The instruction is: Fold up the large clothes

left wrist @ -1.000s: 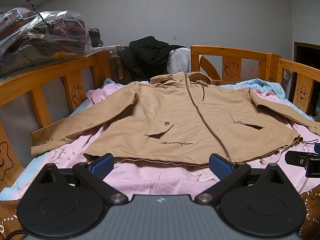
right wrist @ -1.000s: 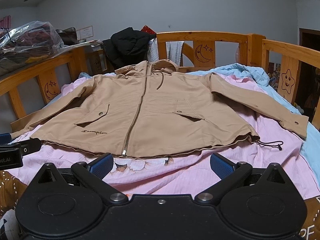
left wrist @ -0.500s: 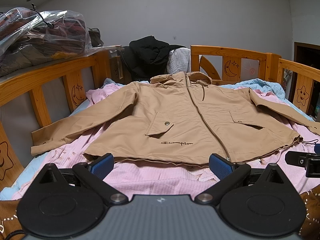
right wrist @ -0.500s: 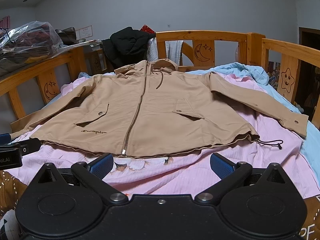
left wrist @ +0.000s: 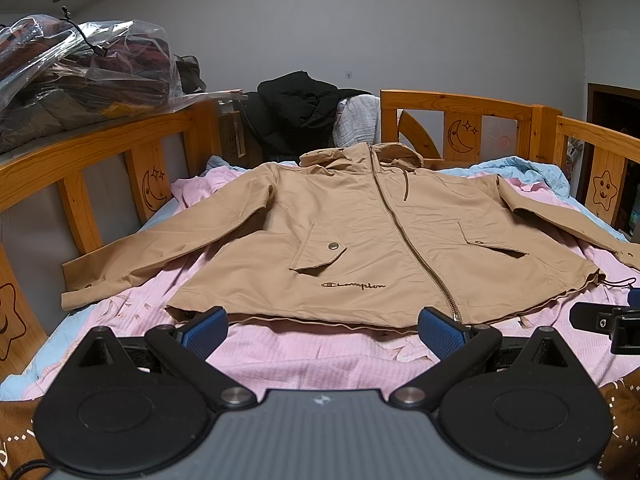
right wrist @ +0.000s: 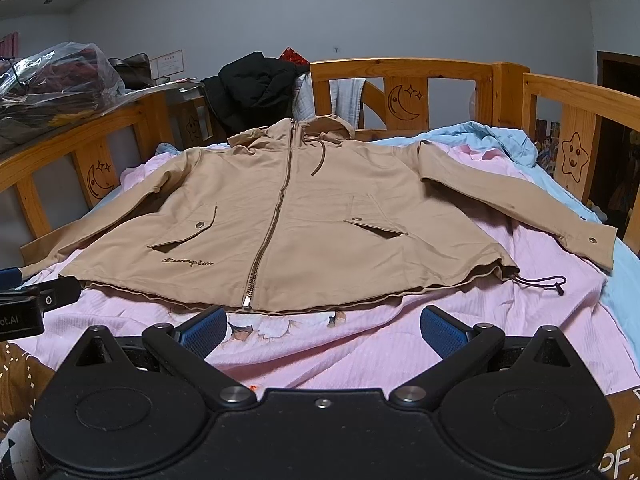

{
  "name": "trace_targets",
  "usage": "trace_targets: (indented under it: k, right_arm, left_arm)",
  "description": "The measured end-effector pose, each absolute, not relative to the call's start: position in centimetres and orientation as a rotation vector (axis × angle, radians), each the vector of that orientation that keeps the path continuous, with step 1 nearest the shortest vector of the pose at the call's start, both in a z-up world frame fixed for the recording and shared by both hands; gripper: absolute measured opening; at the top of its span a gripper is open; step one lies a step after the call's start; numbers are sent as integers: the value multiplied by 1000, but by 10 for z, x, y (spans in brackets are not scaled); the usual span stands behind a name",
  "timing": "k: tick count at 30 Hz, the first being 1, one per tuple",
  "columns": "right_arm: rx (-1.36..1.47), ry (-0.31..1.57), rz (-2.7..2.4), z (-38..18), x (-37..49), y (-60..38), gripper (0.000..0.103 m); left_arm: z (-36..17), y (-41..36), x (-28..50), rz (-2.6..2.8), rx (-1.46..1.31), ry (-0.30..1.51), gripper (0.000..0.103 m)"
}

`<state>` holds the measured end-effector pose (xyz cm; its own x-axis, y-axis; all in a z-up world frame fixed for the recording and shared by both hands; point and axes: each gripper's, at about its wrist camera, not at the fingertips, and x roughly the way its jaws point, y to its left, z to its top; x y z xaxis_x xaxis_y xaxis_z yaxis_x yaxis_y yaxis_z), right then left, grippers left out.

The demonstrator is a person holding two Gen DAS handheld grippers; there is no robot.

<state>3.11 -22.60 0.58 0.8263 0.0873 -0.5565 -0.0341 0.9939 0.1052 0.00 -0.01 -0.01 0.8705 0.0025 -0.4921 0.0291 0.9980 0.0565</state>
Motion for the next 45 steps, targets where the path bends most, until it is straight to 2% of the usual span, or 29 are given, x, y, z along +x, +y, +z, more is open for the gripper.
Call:
trace_targets:
  k: [13, 20, 25, 36, 45]
  right_arm:
    - [93, 597, 66, 9, 32, -226, 103]
    - [88, 611, 63, 0, 32, -226, 103]
    - [63, 621, -4, 9, 38, -227, 103]
    - [41, 611, -27, 21, 47, -227, 103]
    - [42, 655, -90, 34, 67, -239, 103]
  left_arm:
    - [-1, 3, 0, -15, 57, 523, 103]
    - [-19, 8, 22, -31, -11, 691, 103]
    - [-16, 16, 34, -28, -74, 741, 103]
    - [46, 4, 78, -72, 9, 689, 103]
    - [103, -25, 122, -150, 236, 740, 103]
